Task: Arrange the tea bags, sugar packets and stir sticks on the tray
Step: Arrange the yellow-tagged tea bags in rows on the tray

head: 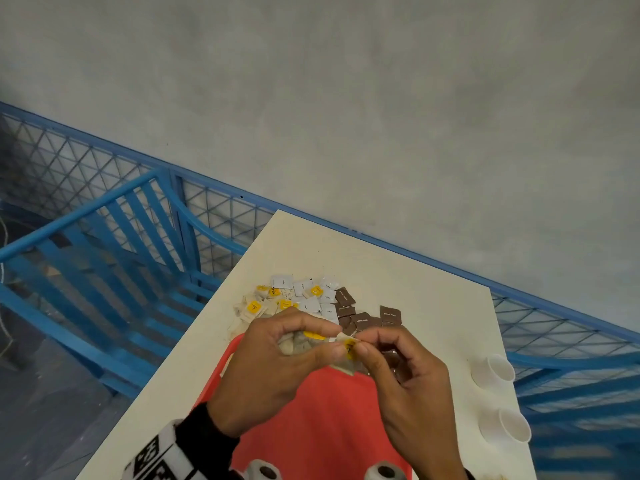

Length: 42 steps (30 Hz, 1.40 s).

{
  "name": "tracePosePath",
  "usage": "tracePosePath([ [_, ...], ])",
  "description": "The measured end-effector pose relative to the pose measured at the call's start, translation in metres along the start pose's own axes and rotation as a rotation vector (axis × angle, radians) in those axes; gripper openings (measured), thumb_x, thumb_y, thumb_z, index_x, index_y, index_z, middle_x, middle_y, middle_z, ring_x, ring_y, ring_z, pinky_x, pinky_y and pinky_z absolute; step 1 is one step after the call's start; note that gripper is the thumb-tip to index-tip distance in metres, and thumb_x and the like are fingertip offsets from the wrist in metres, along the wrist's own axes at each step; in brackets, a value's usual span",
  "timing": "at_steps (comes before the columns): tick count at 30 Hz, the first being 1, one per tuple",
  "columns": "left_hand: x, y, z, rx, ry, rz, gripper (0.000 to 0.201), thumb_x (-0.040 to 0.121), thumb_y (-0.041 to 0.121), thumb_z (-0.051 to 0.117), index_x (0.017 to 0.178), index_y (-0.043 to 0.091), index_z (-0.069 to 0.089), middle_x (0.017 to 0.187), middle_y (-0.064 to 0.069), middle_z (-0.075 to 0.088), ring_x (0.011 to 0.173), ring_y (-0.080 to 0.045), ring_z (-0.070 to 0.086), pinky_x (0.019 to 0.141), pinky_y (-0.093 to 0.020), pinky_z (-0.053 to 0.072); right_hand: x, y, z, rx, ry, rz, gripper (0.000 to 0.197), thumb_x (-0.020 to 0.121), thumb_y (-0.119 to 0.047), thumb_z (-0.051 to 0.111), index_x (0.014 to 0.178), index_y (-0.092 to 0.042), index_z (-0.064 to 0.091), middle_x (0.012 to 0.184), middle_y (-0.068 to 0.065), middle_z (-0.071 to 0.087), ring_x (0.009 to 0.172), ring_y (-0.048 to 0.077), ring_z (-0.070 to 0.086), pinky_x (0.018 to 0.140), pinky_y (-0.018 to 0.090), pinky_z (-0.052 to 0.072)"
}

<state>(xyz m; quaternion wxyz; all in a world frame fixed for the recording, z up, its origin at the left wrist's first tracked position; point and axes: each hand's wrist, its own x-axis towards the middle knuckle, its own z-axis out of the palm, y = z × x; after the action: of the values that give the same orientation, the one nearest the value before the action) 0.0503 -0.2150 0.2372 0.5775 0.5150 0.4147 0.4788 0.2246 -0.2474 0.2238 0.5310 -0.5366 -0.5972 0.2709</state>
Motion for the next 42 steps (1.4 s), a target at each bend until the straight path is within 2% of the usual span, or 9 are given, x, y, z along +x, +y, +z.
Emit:
tracePosePath([
  [3,0.001,0.001,0.003,0.029,-0.018,0.097,0.014,0.071,0.027,0.076,0.076,0.014,0.078,0.073,0.009,0.065,0.040,0.011,0.047,0.043,-0.003,0.035,-0.002,-0.001,0.004,0.027,-0.015,-0.022,0.010,0.083,-0.040,0.071,0.090,-0.033,0.074,0.082,0.001,0.068,0.075,0.023,0.064,0.070,0.051,0.054],
  [9,0.002,0.003,-0.003,-0.015,-0.015,0.073,0.019,0.074,0.021,0.074,0.079,0.003,0.074,0.049,0.016,0.056,0.035,0.012,0.043,0.040,-0.001,0.031,-0.001,0.004,-0.004,-0.012,0.011,-0.052,0.037,0.083,-0.066,0.062,0.077,-0.030,0.072,0.088,-0.003,0.068,0.083,0.020,0.066,0.069,0.038,0.052],
  [12,0.001,0.002,-0.004,0.002,-0.010,0.092,0.016,0.074,0.023,0.074,0.077,0.007,0.076,0.057,0.014,0.060,0.038,0.012,0.045,0.042,-0.001,0.033,0.000,0.001,0.001,-0.049,-0.045,-0.075,0.027,0.084,-0.053,0.067,0.102,-0.034,0.073,0.108,-0.003,0.068,0.098,0.022,0.067,0.075,0.039,0.055],
  [16,-0.001,0.003,-0.004,0.028,-0.033,0.032,0.018,0.075,0.024,0.074,0.081,0.007,0.075,0.051,0.015,0.058,0.037,0.010,0.046,0.040,-0.003,0.033,-0.002,0.003,0.010,-0.044,0.024,-0.038,0.011,0.082,-0.045,0.072,0.085,-0.035,0.075,0.084,-0.003,0.071,0.074,0.020,0.065,0.065,0.045,0.053],
  [21,-0.004,-0.001,-0.009,0.136,-0.063,-0.030,0.020,0.069,0.039,0.077,0.072,0.020,0.077,0.073,0.010,0.064,0.041,0.005,0.049,0.041,-0.009,0.038,-0.001,-0.001,0.005,0.074,0.108,0.153,0.003,0.076,-0.031,0.073,0.078,-0.029,0.075,0.077,0.003,0.073,0.074,0.033,0.065,0.072,0.045,0.054],
  [26,-0.001,-0.003,-0.008,0.092,0.014,0.010,0.021,0.067,0.041,0.079,0.079,0.024,0.080,0.079,0.013,0.066,0.046,0.007,0.053,0.044,-0.009,0.041,0.000,-0.002,0.007,0.092,0.018,0.128,0.005,0.079,-0.028,0.072,0.078,-0.032,0.075,0.079,0.003,0.073,0.075,0.030,0.067,0.074,0.047,0.054],
  [30,0.001,-0.010,-0.010,0.127,0.014,0.105,0.025,0.078,0.048,0.078,0.081,0.023,0.080,0.081,0.009,0.069,0.067,0.000,0.061,0.062,-0.009,0.044,-0.001,0.000,0.013,0.092,-0.068,0.065,0.009,0.085,-0.039,0.076,0.080,-0.031,0.076,0.083,0.003,0.073,0.076,0.024,0.067,0.072,0.048,0.054],
  [37,-0.003,-0.011,-0.032,-0.007,0.100,0.035,0.016,0.074,0.024,0.075,0.077,0.008,0.078,0.070,0.002,0.062,0.038,0.007,0.046,0.042,-0.002,0.033,0.002,0.003,0.029,0.028,-0.136,-0.005,0.038,0.085,-0.061,0.061,0.082,-0.028,0.078,0.103,-0.004,0.073,0.100,0.017,0.068,0.079,0.028,0.053],
  [42,-0.006,-0.012,-0.046,0.004,0.101,0.038,0.017,0.074,0.023,0.075,0.077,0.007,0.078,0.070,0.003,0.064,0.040,0.008,0.048,0.042,-0.002,0.034,0.004,0.000,0.049,0.043,-0.115,0.025,0.029,0.075,-0.058,0.070,0.095,-0.038,0.075,0.096,-0.008,0.071,0.084,0.016,0.068,0.069,0.026,0.054],
])
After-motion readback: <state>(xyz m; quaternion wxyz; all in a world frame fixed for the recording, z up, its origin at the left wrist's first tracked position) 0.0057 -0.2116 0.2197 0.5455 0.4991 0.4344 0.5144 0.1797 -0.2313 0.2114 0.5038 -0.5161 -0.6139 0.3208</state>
